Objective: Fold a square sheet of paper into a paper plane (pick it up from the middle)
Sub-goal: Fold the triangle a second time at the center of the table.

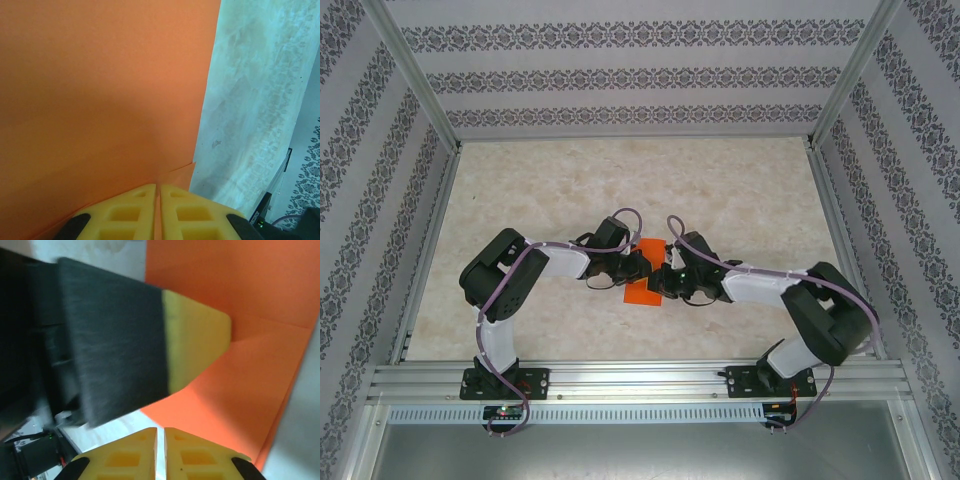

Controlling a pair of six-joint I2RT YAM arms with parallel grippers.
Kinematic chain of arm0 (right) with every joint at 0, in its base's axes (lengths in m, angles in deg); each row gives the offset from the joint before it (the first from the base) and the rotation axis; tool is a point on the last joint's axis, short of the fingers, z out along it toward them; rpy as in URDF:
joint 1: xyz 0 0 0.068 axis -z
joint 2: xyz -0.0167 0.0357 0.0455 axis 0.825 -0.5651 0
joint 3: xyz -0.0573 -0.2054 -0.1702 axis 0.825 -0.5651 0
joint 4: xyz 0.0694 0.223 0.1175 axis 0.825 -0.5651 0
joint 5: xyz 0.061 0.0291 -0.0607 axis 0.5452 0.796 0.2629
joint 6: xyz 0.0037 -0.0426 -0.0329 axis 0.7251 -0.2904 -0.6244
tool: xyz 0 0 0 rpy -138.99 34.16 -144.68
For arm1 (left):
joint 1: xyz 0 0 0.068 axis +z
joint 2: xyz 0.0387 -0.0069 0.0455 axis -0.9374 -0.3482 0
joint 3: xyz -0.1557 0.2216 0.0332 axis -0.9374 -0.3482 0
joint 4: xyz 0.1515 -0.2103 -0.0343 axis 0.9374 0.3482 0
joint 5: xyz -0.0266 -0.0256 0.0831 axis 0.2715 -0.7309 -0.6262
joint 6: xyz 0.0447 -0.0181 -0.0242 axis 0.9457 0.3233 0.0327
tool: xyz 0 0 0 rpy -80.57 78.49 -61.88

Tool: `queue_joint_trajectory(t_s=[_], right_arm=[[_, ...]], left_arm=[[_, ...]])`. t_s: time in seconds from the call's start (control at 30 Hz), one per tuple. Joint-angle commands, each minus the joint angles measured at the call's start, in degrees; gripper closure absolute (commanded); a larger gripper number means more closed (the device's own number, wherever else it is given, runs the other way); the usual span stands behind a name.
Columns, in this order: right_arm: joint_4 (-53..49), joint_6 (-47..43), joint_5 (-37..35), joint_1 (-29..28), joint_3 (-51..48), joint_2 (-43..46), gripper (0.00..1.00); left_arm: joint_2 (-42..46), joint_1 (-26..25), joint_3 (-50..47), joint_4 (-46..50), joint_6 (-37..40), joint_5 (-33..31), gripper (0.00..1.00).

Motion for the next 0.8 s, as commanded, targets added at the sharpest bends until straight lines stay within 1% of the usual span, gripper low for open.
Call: queue_joint_trajectory(t_s=[0.0,0.17,0.27,0.4,0.57,0.77], right_arm=[[2.30,0.68,-0.30,0.14,-0.86,-4.23,0.88],[5.55,1.87,-0.59,-0.02,-4.23,-7.15,0.95],[7.51,3.10,-0.91,-0.36,-5.34,-7.51,0.96],[7.98,3.62,-1.53,-0.70,-5.43,-7.43,0.96],[8.00,3.58,-1.71,-0.74,-5.08,-7.70,0.96],[7.66,3.50,-1.71,-0.71,-4.90,-7.86,0.96]], left_arm=[[-0.32,-0.63,0.45,3.54,1.76,-2.87,0.86],[1.52,-0.54,2.81,5.55,3.39,-0.76,0.84],[4.18,-0.42,3.48,7.74,3.82,-1.05,0.82],[7.00,-0.01,2.14,6.68,1.26,-0.40,0.81],[8.18,-0.25,-0.21,6.27,-0.88,-2.28,0.83],[5.82,-0.26,-1.03,6.08,-1.52,-3.23,0.89]])
